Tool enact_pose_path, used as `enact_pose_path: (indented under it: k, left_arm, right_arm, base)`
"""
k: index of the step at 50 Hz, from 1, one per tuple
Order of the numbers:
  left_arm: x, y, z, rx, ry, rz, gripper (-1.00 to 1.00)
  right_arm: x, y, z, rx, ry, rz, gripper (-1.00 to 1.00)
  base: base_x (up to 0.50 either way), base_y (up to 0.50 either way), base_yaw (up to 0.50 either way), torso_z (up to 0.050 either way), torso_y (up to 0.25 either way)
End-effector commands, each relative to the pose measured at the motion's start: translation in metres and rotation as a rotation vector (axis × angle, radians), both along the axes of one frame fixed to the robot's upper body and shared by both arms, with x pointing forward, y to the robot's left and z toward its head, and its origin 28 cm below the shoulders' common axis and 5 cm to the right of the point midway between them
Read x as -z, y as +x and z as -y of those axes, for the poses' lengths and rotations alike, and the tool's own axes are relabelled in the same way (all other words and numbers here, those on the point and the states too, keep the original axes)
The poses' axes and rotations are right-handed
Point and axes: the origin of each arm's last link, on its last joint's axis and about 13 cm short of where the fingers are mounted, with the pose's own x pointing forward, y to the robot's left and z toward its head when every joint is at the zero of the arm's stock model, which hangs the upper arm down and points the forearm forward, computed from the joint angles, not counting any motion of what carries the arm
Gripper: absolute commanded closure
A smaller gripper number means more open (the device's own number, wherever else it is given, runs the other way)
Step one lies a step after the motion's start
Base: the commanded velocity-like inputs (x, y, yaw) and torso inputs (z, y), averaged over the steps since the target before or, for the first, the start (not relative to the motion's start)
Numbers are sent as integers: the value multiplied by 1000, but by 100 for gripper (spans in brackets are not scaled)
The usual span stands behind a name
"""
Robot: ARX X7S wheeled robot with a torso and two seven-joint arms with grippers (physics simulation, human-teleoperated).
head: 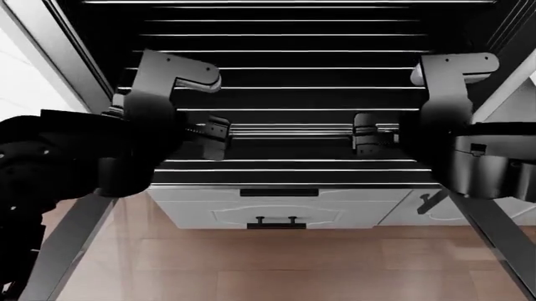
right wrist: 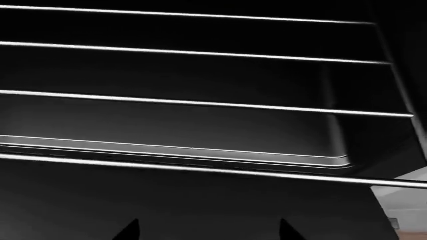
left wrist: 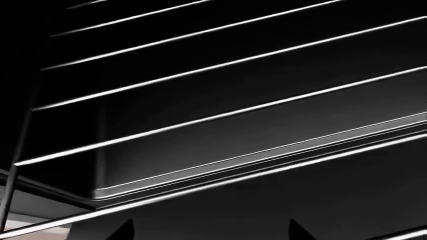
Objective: Fully slide the bottom oven rack out.
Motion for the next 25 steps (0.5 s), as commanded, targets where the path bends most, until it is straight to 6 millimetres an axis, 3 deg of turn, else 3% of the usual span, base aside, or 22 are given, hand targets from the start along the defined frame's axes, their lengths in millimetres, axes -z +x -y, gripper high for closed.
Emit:
enact_pose_path:
  k: [1,9,25]
  left_arm:
    - [85,-2,-12,-38,12,-419,-100]
    - [97,-17,-21,-62,-7,-463,-100]
    - [99,-35,-32,-86,3,-514,-100]
  right_arm:
    - [75,-26,10,-16,-103,-341,-100]
    - [85,-36,13,-22,-106,-368,-100]
    - [85,-49,19,-18,-117,-392,-100]
  base:
    - [0,0,0,0,-15]
    - [0,0,0,-6,-16]
    - [-2,0,0,-6,-15]
